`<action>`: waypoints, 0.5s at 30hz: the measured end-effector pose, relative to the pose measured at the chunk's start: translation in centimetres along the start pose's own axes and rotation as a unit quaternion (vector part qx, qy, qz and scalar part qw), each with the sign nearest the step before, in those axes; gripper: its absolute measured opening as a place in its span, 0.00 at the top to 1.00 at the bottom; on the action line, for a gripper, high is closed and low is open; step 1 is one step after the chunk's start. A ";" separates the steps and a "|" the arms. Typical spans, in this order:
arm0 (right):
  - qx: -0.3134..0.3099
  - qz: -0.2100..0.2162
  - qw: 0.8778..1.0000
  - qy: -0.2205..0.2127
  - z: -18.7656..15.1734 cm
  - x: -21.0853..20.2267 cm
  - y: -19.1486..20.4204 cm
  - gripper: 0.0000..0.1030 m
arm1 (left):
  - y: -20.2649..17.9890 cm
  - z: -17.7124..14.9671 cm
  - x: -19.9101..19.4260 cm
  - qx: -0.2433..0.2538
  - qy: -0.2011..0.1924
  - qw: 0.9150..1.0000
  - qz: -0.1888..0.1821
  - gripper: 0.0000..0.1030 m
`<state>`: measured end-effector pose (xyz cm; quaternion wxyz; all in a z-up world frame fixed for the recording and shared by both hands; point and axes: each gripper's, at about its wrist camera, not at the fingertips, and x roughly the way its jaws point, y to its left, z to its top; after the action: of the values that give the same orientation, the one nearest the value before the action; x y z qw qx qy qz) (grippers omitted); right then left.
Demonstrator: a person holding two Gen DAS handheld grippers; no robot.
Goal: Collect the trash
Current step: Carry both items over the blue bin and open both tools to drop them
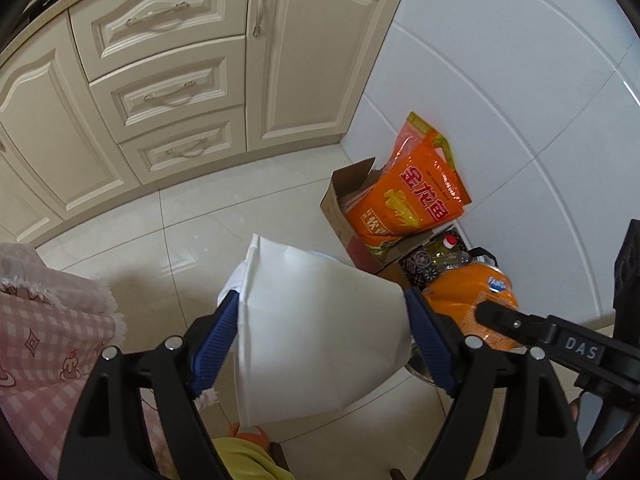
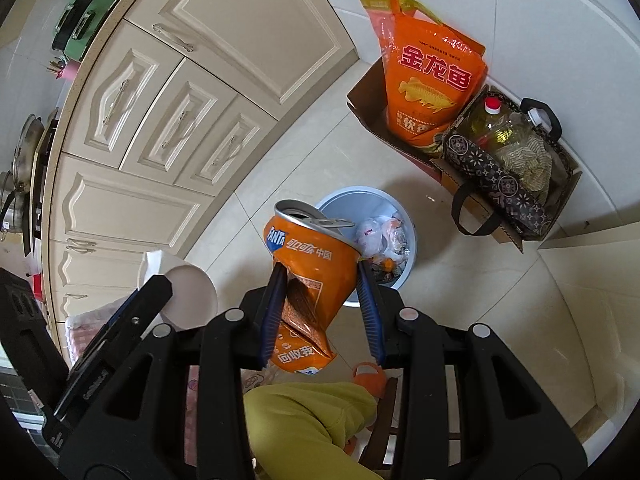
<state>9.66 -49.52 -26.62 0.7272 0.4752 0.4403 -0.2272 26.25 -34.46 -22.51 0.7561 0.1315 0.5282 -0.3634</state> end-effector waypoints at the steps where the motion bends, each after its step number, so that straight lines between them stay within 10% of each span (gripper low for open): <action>1: 0.000 0.001 1.000 0.000 0.0 0.0 0.0 0.66 | 0.1 0.0 0.2 -0.001 0.003 1.000 -0.001 0.22; 15: 0.014 0.002 1.000 -0.008 0.0 -1.0 -1.1 0.66 | -1.0 0.0 0.9 0.017 0.025 1.000 -0.008 0.21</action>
<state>8.33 -50.06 -26.32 0.7246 0.4839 0.4303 -0.2358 25.72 -35.57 -23.12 0.7374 0.1488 0.5416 -0.3752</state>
